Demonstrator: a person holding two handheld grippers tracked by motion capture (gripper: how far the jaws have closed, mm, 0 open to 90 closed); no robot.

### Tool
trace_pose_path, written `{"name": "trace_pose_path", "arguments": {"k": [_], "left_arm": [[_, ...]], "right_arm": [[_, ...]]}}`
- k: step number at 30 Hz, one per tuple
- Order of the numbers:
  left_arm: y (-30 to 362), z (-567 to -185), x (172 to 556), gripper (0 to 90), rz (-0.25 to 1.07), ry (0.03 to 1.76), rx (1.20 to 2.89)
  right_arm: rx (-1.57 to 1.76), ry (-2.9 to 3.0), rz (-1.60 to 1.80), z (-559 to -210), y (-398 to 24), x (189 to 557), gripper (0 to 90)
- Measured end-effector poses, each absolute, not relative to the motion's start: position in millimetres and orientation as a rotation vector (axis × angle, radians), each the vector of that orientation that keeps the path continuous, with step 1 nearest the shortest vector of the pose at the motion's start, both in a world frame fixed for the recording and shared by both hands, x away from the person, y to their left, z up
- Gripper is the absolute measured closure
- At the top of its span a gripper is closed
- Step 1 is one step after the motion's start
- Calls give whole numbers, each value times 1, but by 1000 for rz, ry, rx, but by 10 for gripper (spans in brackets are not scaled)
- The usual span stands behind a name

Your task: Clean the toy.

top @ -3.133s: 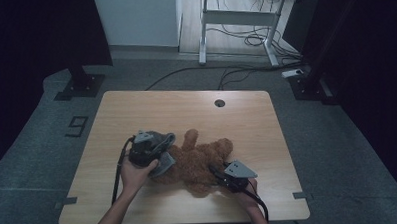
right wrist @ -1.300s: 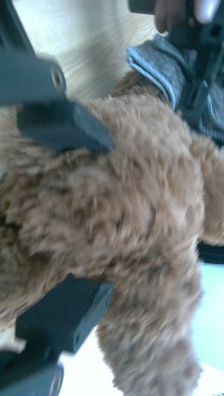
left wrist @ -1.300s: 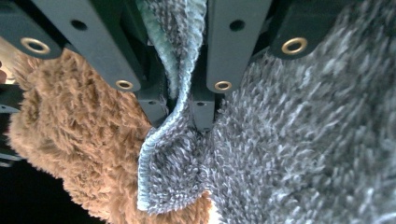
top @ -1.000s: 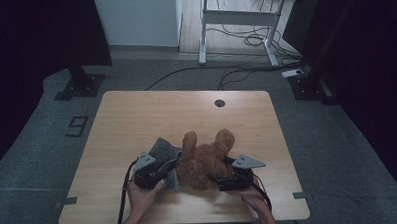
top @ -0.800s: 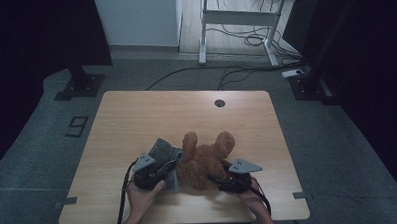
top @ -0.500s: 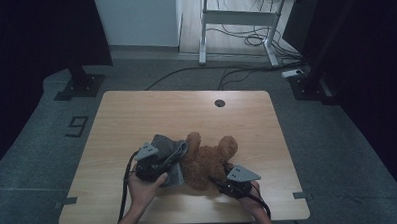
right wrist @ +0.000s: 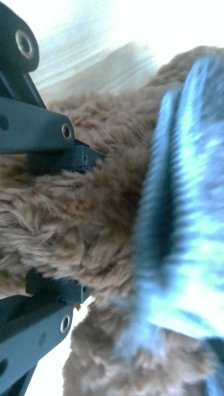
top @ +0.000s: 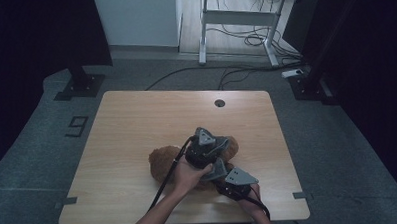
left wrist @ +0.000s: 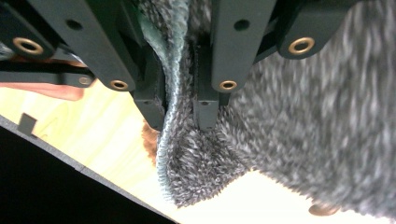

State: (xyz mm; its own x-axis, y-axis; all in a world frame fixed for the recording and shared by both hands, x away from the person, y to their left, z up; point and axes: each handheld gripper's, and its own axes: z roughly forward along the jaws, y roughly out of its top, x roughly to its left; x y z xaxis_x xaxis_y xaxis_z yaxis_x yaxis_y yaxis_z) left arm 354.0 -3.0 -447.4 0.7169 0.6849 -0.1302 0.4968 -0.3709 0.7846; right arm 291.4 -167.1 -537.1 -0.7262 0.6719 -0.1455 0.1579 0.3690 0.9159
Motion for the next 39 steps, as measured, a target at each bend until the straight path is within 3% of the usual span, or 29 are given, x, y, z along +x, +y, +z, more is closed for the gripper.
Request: {"name": "trace_pose_path", "arguments": {"k": [5, 11, 16, 23, 26, 28, 35, 39], "left_arm": [[10, -446, 347, 776, 310, 881, 2051], [54, -446, 342, 776, 367, 938, 2045], [95, -450, 344, 783, 251, 979, 1962], [134, -442, 337, 785, 362, 1039, 1921], [163, -454, 344, 786, 263, 1123, 1858], [175, -457, 345, 786, 264, 1159, 1831], [199, -460, 347, 786, 304, 1233, 1815], [189, -449, 339, 786, 320, 1186, 1807]], "right_arm": [[717, 2121, 1352, -539, -167, 291, 545], [726, 2119, 1367, -540, -168, 292, 546], [727, 2112, 1378, -540, -167, 293, 545], [747, 2109, 1390, -541, -169, 294, 545], [741, 2109, 1397, -542, -169, 294, 545], [730, 2113, 1396, -542, -168, 293, 545], [729, 2115, 1397, -543, -169, 292, 545], [730, 2117, 1403, -543, -171, 293, 544]]}}
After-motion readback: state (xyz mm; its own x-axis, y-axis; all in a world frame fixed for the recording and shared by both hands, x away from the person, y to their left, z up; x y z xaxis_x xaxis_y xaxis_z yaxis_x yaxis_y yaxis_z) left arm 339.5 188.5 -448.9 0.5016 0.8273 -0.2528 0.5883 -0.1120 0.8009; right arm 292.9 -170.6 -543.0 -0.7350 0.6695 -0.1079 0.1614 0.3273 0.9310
